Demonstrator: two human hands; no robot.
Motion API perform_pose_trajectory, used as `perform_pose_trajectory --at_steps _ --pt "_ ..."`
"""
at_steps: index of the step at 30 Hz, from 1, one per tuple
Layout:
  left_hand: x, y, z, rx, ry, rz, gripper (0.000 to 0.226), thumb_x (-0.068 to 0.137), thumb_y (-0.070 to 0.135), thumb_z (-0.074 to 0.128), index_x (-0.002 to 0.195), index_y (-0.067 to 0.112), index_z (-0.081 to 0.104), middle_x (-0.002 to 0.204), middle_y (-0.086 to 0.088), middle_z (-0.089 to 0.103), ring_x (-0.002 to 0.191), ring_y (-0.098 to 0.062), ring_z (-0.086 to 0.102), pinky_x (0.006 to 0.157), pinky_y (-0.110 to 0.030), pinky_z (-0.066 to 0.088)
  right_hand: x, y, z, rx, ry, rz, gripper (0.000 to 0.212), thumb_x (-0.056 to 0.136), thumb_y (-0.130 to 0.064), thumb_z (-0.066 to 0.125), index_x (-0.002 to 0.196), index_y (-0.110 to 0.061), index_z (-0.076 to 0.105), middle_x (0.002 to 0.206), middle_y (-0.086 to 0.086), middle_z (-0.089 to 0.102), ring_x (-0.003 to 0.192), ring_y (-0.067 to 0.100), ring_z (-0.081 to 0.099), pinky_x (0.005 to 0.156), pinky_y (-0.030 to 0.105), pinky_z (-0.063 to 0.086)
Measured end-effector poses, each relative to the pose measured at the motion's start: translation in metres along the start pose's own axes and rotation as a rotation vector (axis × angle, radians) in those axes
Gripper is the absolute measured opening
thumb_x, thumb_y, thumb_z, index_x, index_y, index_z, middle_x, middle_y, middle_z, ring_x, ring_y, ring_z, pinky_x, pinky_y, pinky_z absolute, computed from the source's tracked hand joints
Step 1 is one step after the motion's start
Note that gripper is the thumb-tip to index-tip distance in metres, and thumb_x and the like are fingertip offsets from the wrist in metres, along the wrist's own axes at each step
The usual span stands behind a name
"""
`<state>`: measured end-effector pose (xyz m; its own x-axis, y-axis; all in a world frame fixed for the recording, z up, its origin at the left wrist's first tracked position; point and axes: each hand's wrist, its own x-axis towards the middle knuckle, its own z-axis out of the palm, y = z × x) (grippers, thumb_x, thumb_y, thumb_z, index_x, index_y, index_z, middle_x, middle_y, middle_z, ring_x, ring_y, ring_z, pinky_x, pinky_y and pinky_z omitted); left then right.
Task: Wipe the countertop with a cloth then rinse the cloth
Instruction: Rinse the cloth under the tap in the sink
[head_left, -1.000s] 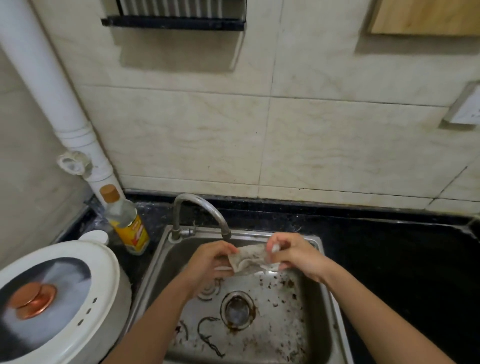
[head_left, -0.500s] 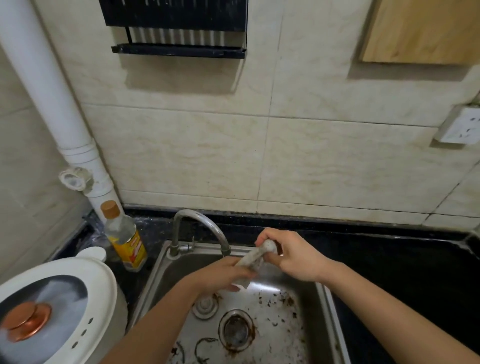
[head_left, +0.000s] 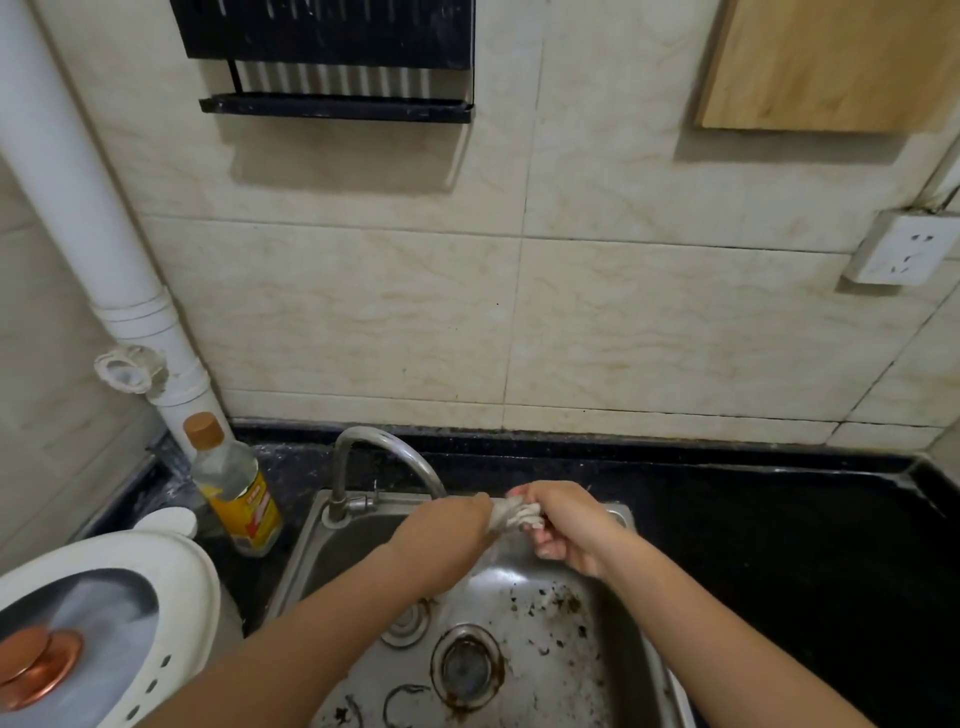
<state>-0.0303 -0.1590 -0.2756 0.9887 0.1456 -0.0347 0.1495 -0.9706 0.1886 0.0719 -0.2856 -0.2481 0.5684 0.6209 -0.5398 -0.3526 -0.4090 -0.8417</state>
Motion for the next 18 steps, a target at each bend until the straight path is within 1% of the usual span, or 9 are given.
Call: perform_pose_trajectory --at_steps 3,5,7,9,11,13,15,17,18 --pt "0.0 -0.01 -0.006 -0.334 -0.11 -0.095 0.022 0.092 0.03 0.044 0.085 0.013 0.057 0.081 -0.004 0.063 0.072 -0.022 0.058 0.063 -0.033 0.044 -0.004 0.003 -0.002 -0.106 -0.077 -0.142 0.032 0.096 -0.013 0.047 0.125 -0.025 0.055 0.096 0.01 0.07 0.067 0.029 0.069 0.056 0.03 0.057" --pt "0.0 -0.01 -0.016 -0.659 -0.184 -0.241 0.024 0.087 0.022 0.049 0.064 0.013 0.05 0.058 -0.002 0.051 0.051 -0.017 0.047 0.052 -0.03 0.037 -0.007 0.005 -0.009 -0.26 -0.09 -0.32 0.05 0.092 -0.011 0.053 0.132 -0.04 0.048 0.124 0.003 0.058 0.095 0.033 0.067 0.073 0.032 0.059" --pt "0.0 -0.008 -0.029 -1.003 -0.28 -0.379 0.025 0.083 0.016 0.051 0.06 0.018 0.043 0.051 0.003 0.036 0.042 -0.011 0.029 0.044 -0.024 0.026 -0.006 0.009 -0.013 -0.538 -0.088 -0.544 0.076 0.083 -0.002 0.06 0.135 -0.053 0.034 0.145 -0.009 0.03 0.109 0.02 0.058 0.074 0.019 0.053" --pt "0.001 -0.007 -0.037 -1.279 -0.404 -0.417 0.024 0.082 0.016 0.05 0.06 0.02 0.042 0.051 0.006 0.03 0.044 -0.009 0.02 0.042 -0.02 0.022 -0.005 0.013 -0.011 -0.809 -0.084 -0.684 0.1 0.078 0.001 0.065 0.138 -0.06 0.013 0.149 -0.022 0.004 0.098 0.01 0.058 0.064 0.017 0.048" --pt "0.003 -0.004 -0.041 -1.45 -0.503 -0.375 0.027 0.082 0.017 0.048 0.057 0.021 0.041 0.051 0.007 0.027 0.045 -0.009 0.017 0.04 -0.018 0.022 0.002 0.02 -0.007 -0.968 -0.001 -0.819 0.107 0.079 -0.008 0.07 0.141 -0.059 -0.001 0.151 -0.02 -0.001 0.083 0.01 0.059 0.065 0.021 0.05" --pt "0.004 0.001 -0.043 -1.525 -0.582 -0.324 0.027 0.083 0.019 0.046 0.056 0.022 0.041 0.05 0.008 0.027 0.045 -0.008 0.016 0.038 -0.016 0.022 0.009 0.023 -0.003 -0.998 0.161 -0.894 0.098 0.082 -0.011 0.069 0.148 -0.045 0.005 0.147 -0.003 0.018 0.083 0.014 0.056 0.071 0.029 0.052" --pt "0.003 0.005 -0.044 -1.547 -0.637 -0.295 0.026 0.083 0.019 0.046 0.058 0.022 0.041 0.05 0.009 0.028 0.044 -0.007 0.017 0.039 -0.015 0.022 0.011 0.017 -0.003 -1.034 0.32 -0.857 0.075 0.086 -0.009 0.062 0.148 -0.027 0.024 0.124 0.003 0.038 0.082 0.017 0.052 0.068 0.034 0.05" --pt "0.001 0.005 -0.044 -1.475 -0.627 -0.274 0.023 0.086 0.017 0.048 0.065 0.022 0.043 0.053 0.008 0.03 0.046 -0.007 0.02 0.043 -0.016 0.023 0.014 0.011 -0.006 -1.159 0.375 -0.947 0.048 0.086 -0.011 0.063 0.131 -0.014 0.047 0.105 0.006 0.046 0.073 0.02 0.053 0.056 0.035 0.048" --pt "0.0 0.005 -0.044 -1.369 -0.597 -0.248 0.018 0.087 0.017 0.05 0.069 0.02 0.044 0.056 0.006 0.032 0.047 -0.008 0.023 0.045 -0.017 0.026 0.016 0.009 -0.009 -1.251 0.389 -1.028 0.034 0.082 -0.013 0.069 0.114 -0.011 0.057 0.095 0.006 0.049 0.063 0.02 0.053 0.046 0.033 0.045"
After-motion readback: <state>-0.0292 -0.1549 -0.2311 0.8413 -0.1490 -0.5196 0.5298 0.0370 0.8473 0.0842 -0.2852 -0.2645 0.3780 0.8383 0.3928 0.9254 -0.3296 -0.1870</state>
